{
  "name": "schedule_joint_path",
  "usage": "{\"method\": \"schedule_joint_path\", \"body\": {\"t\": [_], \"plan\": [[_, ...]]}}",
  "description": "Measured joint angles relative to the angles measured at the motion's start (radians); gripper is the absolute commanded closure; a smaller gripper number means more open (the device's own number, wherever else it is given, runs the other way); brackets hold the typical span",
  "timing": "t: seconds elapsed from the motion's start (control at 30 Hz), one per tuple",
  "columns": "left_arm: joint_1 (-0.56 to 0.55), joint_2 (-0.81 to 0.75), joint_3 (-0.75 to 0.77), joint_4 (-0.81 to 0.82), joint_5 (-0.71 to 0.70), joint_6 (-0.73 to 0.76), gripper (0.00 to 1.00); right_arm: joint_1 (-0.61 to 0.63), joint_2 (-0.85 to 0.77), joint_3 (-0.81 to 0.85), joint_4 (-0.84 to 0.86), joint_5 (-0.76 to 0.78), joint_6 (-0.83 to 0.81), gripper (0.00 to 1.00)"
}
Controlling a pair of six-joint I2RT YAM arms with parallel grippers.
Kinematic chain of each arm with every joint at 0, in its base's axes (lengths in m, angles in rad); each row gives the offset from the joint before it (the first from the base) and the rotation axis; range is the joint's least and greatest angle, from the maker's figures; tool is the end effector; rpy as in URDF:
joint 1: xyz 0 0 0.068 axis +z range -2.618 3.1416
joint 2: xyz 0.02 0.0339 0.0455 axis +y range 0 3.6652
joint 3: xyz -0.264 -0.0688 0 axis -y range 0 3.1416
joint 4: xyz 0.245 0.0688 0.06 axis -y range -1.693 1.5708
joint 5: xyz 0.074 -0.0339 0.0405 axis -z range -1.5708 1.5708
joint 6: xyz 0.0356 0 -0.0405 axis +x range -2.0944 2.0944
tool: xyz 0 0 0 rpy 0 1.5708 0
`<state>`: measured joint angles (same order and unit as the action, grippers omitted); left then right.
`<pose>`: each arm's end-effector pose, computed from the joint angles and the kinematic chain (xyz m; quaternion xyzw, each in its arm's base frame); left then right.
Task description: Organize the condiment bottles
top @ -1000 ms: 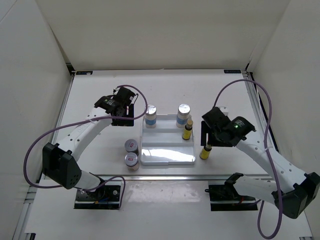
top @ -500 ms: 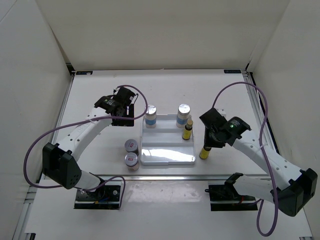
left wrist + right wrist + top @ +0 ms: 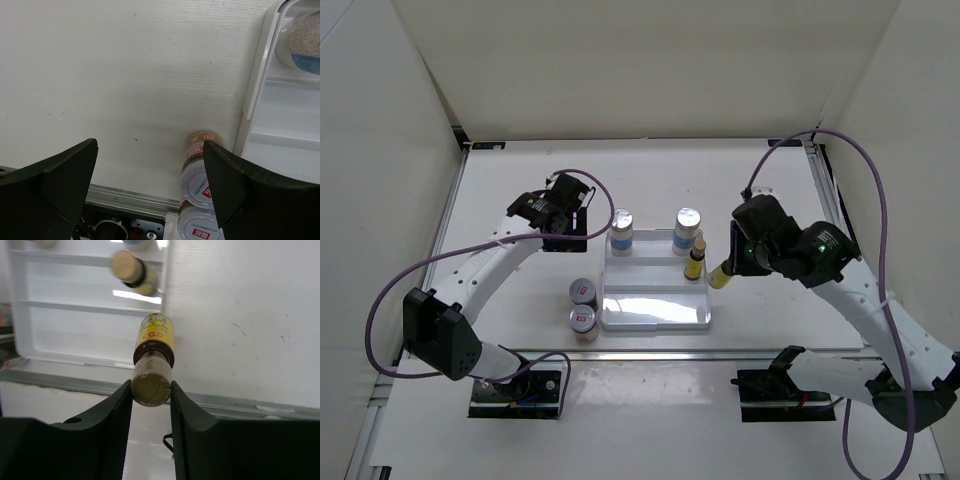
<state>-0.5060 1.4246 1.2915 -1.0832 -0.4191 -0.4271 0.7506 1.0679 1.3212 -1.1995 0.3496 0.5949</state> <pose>0.2426 -0.1179 0.3017 0.0013 0.9635 0.1053 0.2461 0.1383 0.1123 0.3771 -0.0196 0.9384 0.0591 0.3398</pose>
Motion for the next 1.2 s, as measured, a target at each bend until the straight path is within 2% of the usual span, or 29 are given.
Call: {"method": "schedule_joint_path", "body": {"t": [0.1,0.13,0.27,0.47,0.83,0.93,1.03,1.07,1.17,1.2], "plan": [[0.000,-0.010,0.000,0.000,-0.006,0.001,0.05,0.067,0.050,0.093,0.009,-0.012,-0.023,1.00],[0.000,-0.012,0.000,0.000,-0.011,0.000,0.00,0.098,0.075,0.117,0.016,-0.015,-0.031,1.00],[0.010,-0.013,0.000,0.000,-0.015,-0.005,0.00,0.195,0.220,0.218,0.048,-0.034,-0.072,1.00],[0.061,-0.028,0.000,0.009,-0.003,-0.008,0.00,0.263,0.459,0.381,0.138,-0.047,-0.138,1.00],[0.071,-0.035,0.000,0.045,0.099,0.016,0.00,0.271,0.671,0.372,0.318,-0.068,-0.189,1.00],[0.071,-0.039,0.000,0.063,0.126,0.026,0.03,0.271,0.710,0.354,0.349,-0.070,-0.192,1.00],[0.071,-0.039,0.000,0.068,0.146,0.032,0.04,0.271,0.736,0.343,0.366,-0.063,-0.193,0.86],[0.071,-0.039,0.000,0.069,0.151,0.034,0.04,0.271,0.742,0.341,0.370,-0.060,-0.193,0.70],[0.071,-0.039,0.000,0.071,0.160,0.035,0.04,0.271,0.742,0.340,0.386,-0.056,-0.194,0.41],[0.071,-0.039,0.000,0.072,0.162,0.035,0.06,0.271,0.742,0.339,0.388,-0.054,-0.193,0.23]]}}
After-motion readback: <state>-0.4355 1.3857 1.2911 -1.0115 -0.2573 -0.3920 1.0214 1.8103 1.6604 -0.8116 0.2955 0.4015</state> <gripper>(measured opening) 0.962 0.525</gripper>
